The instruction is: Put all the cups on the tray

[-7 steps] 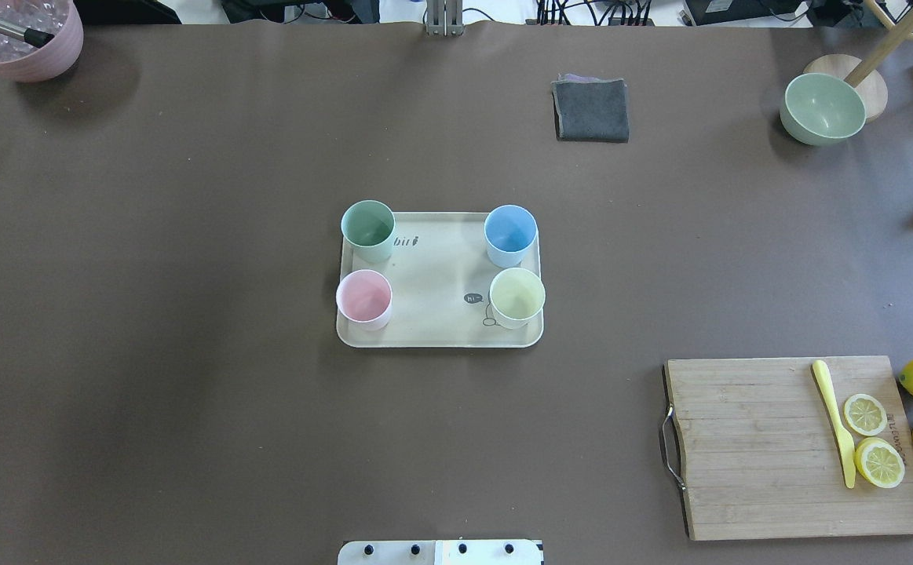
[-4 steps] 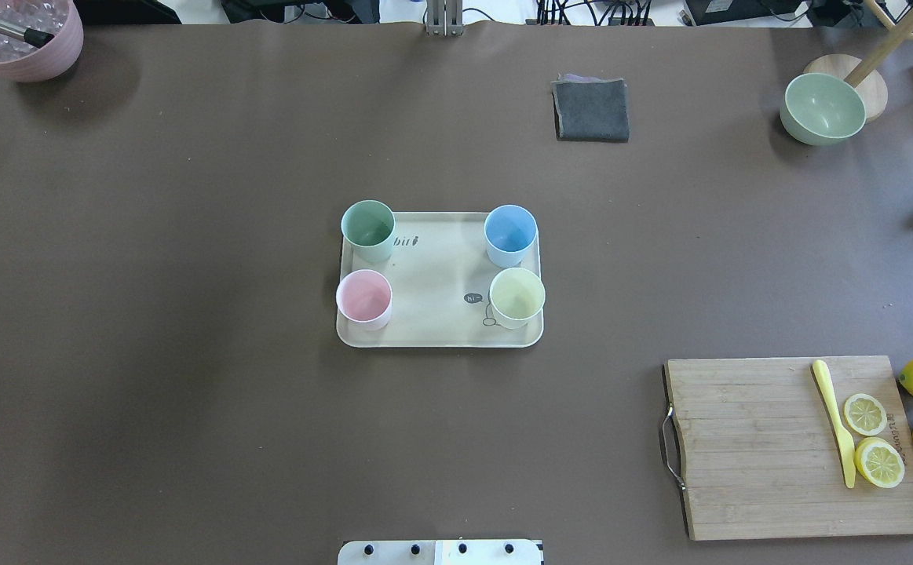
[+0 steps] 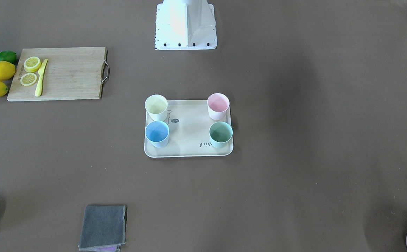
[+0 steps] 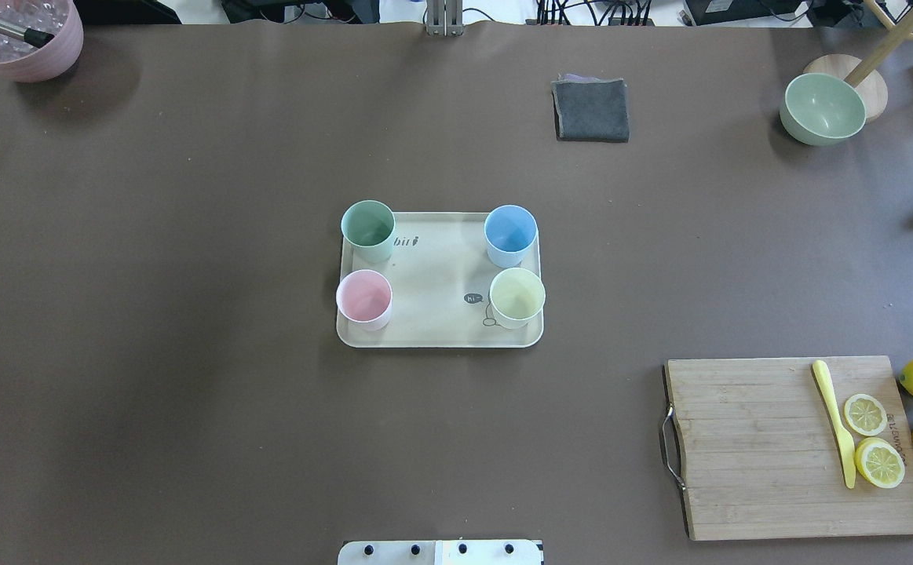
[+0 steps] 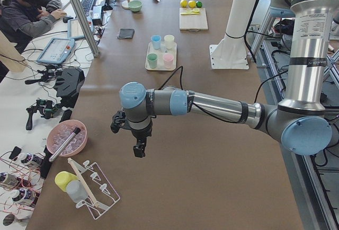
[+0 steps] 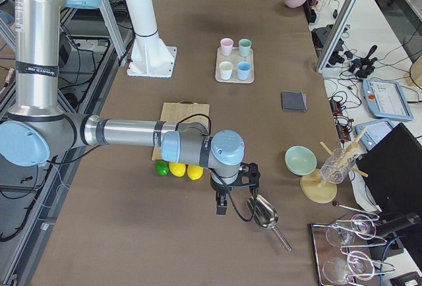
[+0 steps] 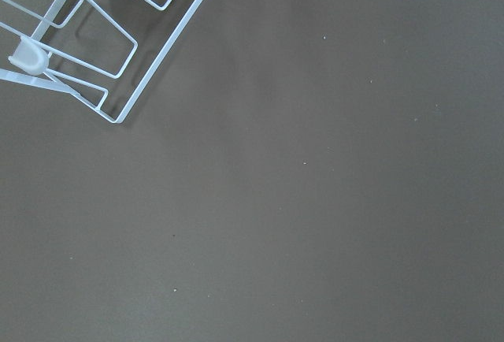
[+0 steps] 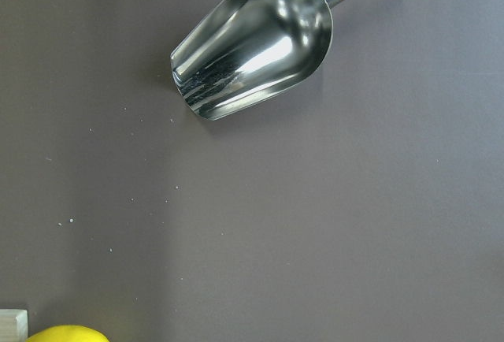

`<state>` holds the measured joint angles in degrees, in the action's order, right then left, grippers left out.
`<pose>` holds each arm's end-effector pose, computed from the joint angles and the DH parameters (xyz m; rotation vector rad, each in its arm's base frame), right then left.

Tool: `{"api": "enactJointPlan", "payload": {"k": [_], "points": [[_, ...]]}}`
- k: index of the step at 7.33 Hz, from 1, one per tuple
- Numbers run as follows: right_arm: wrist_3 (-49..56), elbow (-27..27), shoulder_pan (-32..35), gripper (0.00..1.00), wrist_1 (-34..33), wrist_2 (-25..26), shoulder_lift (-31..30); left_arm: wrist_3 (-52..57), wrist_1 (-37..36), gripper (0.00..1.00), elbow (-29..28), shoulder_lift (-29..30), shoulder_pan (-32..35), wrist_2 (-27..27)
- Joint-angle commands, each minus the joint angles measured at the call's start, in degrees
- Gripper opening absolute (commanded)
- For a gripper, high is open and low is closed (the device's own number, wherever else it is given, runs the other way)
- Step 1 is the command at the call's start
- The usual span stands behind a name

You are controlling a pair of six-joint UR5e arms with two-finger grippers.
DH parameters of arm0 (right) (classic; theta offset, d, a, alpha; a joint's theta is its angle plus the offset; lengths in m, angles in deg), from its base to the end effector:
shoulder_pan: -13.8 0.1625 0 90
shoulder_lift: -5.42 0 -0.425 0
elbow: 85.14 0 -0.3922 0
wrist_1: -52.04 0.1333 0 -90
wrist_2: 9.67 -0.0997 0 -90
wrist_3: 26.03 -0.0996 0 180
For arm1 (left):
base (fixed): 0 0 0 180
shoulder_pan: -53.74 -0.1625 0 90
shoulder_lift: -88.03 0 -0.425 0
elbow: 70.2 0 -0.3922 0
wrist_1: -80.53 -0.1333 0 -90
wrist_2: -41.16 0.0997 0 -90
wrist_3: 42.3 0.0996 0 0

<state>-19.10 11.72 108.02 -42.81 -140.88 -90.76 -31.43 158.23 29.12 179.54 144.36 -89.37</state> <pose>0.0999 -0.4342 0.6624 0.0006 -0.7223 -0.0191 -0.0739 -0.4934 0.5919 0.0464 0.7071 0.1623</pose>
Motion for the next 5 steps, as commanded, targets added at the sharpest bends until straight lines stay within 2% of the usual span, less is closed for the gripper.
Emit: {"api": "enactJointPlan", "payload": {"k": [1,5], "points": [[0.02,0.26,-0.01,1.00,0.01,-0.19,-0.06,-0.24,0.00,0.98,0.09,-0.20,0.00,-0.07],[0.20,0.26,-0.01,1.00,0.01,-0.45,-0.58,-0.15,0.00,0.98,0.17,-0.29,0.00,0.02]]}}
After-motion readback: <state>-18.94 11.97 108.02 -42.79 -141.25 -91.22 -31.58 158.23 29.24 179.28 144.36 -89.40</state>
